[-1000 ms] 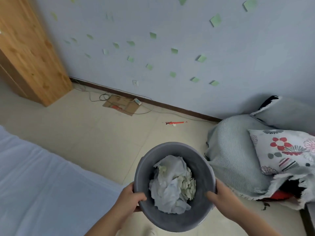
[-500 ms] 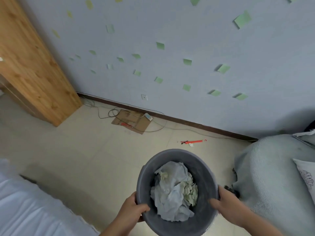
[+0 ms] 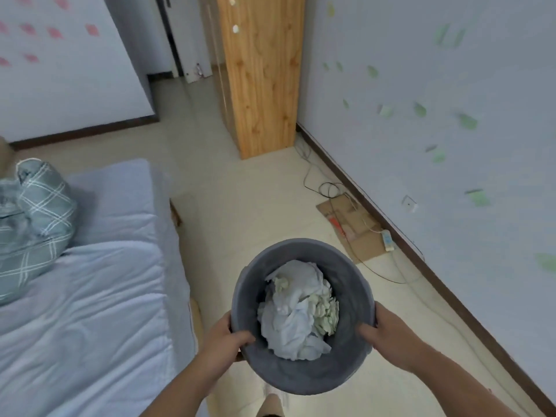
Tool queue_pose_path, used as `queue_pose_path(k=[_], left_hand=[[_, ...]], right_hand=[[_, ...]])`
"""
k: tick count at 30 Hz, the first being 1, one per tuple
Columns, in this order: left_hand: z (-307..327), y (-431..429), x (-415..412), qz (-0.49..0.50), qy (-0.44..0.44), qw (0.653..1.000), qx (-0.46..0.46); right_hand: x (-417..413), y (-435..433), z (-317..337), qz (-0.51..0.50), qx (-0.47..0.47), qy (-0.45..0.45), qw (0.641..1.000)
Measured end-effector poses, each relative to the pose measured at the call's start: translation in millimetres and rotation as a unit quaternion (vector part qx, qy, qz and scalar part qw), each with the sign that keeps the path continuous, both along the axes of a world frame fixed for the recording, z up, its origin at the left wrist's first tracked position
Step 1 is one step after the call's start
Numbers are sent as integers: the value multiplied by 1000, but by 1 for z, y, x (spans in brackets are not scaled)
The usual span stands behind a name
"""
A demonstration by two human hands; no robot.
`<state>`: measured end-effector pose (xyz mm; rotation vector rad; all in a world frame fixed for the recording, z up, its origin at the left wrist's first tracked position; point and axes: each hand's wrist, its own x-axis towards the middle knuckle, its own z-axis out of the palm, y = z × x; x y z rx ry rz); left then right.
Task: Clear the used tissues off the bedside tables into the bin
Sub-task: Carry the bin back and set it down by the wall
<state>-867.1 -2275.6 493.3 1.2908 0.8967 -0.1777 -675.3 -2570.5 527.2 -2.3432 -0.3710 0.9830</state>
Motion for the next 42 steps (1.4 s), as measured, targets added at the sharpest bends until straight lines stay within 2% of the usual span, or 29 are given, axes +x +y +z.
queue_pose_path(k=[4, 11, 16, 21, 26, 30, 34, 42], left_hand=[[-11, 87, 40, 57, 14, 998, -15], [23, 230, 132, 93, -7, 995, 16], [32, 316, 213, 109, -2, 993, 44], [32, 414, 299, 174, 36, 982, 67], [54, 512, 356, 227, 45, 969, 85], [59, 580, 387, 276, 29, 958, 70], [43, 652, 416, 300, 19, 952, 53], [15, 825, 476, 263, 11, 965, 3]], right_hand=[[67, 109, -1, 40, -7, 25, 999], [188, 276, 35, 79, 18, 12, 997], [283, 377, 15, 127, 18, 12, 992], [388, 505, -7, 172, 52, 48, 983], [474, 641, 17, 237, 71, 69, 966], [524, 743, 39, 283, 71, 47, 955], [558, 823, 32, 295, 56, 41, 953], [604, 974, 9, 267, 23, 44, 962]])
